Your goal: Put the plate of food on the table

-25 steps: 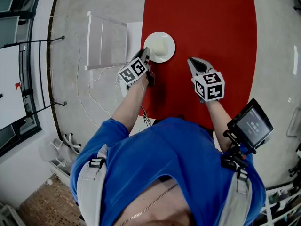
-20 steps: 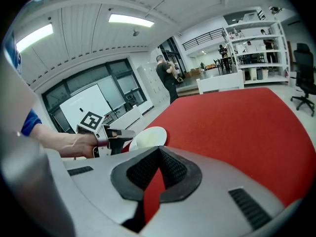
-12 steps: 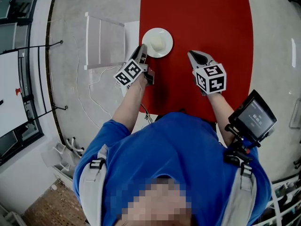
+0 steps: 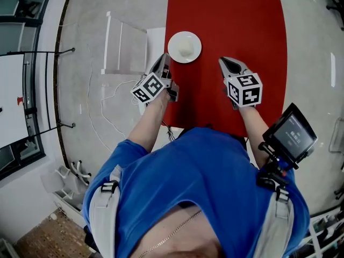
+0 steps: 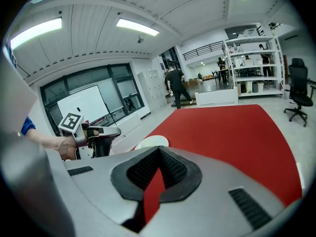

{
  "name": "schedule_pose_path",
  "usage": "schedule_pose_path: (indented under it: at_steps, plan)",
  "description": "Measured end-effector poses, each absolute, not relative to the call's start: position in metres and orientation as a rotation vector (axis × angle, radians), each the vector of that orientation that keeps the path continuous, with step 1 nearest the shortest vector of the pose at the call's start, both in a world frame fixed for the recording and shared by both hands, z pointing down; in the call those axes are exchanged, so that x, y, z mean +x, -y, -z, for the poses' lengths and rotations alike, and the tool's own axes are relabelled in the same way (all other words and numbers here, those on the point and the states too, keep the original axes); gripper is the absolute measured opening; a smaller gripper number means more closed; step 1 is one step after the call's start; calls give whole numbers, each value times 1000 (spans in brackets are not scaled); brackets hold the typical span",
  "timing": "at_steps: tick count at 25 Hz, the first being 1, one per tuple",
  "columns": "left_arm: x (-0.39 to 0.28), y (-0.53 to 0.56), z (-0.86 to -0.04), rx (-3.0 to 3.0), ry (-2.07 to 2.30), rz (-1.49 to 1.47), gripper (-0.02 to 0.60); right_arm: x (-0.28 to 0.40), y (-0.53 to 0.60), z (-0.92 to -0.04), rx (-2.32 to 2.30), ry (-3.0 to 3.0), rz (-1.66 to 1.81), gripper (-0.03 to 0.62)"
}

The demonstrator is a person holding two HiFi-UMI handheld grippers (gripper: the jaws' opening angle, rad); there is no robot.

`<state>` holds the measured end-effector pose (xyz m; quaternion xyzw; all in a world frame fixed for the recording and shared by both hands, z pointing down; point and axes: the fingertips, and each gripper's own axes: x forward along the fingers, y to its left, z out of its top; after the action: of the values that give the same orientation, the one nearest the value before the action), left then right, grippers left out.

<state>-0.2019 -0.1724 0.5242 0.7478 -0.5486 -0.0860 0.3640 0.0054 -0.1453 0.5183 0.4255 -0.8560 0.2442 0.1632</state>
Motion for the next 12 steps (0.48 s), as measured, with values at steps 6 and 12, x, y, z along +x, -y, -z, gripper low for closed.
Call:
schedule_pose_path:
  at_steps: [6, 12]
  plan:
    - [-193, 172, -511, 1982, 1350, 266, 8, 6, 153, -511, 1232, 2467, -674, 2]
    - [-188, 166, -499, 2046, 1297, 376, 8, 5, 158, -507, 1247, 2498, -629, 2]
